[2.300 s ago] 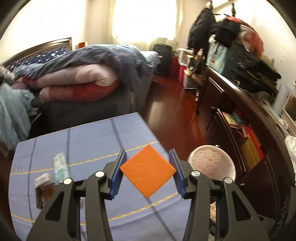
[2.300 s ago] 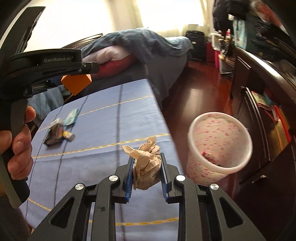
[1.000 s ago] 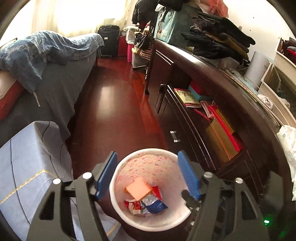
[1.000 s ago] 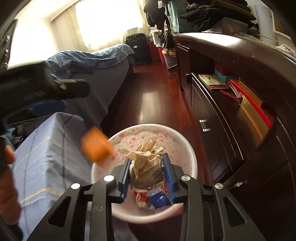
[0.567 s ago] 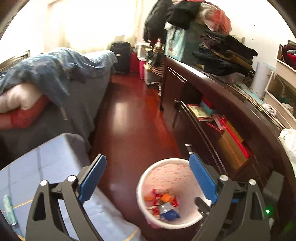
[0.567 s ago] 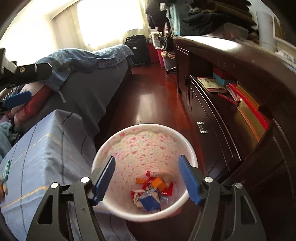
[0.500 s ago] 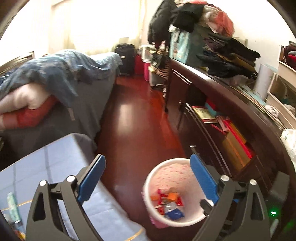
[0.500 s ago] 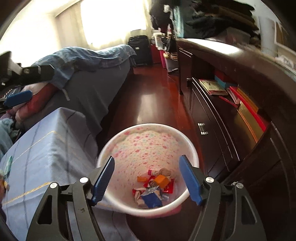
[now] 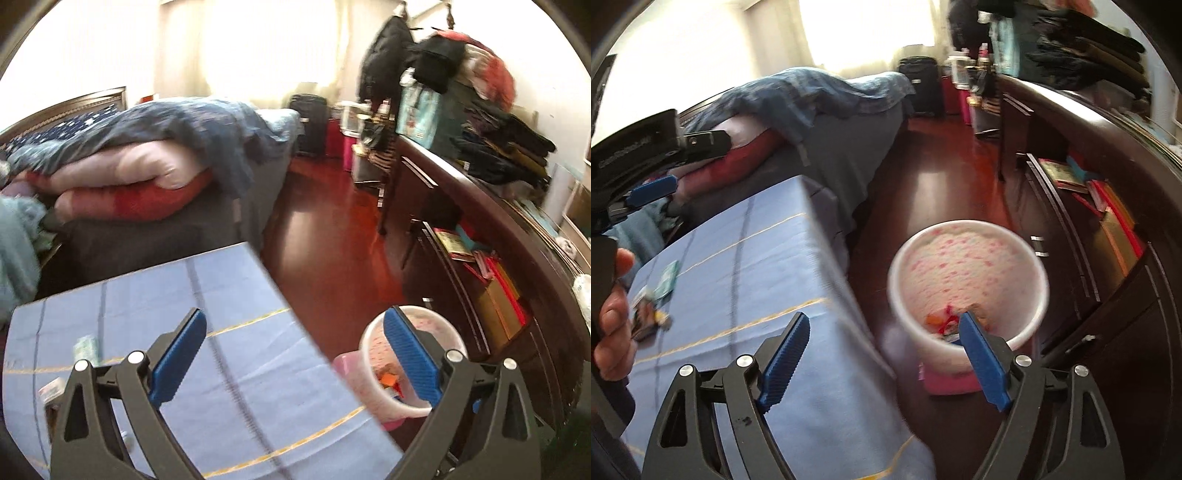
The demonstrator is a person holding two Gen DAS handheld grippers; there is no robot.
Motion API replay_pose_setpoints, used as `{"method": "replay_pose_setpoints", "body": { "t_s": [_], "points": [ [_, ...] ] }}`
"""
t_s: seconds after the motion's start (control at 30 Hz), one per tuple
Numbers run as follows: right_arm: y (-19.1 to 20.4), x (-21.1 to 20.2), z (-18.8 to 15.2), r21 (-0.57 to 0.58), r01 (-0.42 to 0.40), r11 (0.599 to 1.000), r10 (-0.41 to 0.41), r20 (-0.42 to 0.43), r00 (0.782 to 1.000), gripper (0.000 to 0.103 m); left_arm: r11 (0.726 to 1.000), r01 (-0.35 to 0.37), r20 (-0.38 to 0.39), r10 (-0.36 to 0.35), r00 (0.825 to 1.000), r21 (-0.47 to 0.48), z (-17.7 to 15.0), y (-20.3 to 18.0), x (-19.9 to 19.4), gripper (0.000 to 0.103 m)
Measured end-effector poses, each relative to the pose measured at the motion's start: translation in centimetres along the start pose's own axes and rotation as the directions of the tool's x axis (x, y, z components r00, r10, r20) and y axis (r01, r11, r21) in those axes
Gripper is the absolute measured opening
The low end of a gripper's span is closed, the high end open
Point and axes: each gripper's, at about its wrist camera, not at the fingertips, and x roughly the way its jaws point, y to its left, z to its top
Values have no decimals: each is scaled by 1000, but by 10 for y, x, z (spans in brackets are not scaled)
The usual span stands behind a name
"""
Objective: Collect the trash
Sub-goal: 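Move both tools back over the table toward the remaining trash, then grasp the black cigarette pack with the left tool while the right tool grasps the lighter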
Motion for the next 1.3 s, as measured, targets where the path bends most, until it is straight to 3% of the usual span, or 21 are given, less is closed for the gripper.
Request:
{"method": "replay_pose_setpoints", "body": {
  "t_s": [0.17,0.33,0.47,0.6,0.7,0.77,0.9,1.07,1.17,1.3],
  "points": [
    [37,0,-9,-63,-60,996,58,-31,998,84,994,-86,-23,84,996,-66,-16,47,-16,98],
    [80,2,-21,-143,-124,982,115,-73,991,85,974,-187,-59,181,982,-126,-37,102,-30,98],
    [108,2,-29,-187,-167,968,152,-95,984,86,945,-267,-99,253,962,-187,-57,150,-39,99],
    [131,3,-35,-222,-198,955,176,-115,978,86,904,-354,-186,315,931,-240,-81,198,-32,99],
    [147,4,-39,-247,-215,945,188,-128,974,86,885,-374,-248,310,918,-277,-97,224,-21,99],
    [156,4,-42,-262,-225,938,196,-133,972,86,883,-348,-286,261,922,-314,-108,237,-12,99],
    [172,7,-43,-282,-237,930,203,-144,969,86,887,-370,-314,281,907,-276,-115,242,-3,99],
    [191,9,-45,-306,-249,919,211,-151,966,86,879,-352,-307,254,917,-322,-122,250,1,99],
    [200,12,-47,-322,-253,913,211,-160,964,86,879,-343,-284,254,924,-330,-122,254,-2,87],
    [209,16,-49,-330,-266,906,220,-170,961,86,874,-332,-269,244,932,-355,-123,263,-12,86]
  ]
}}
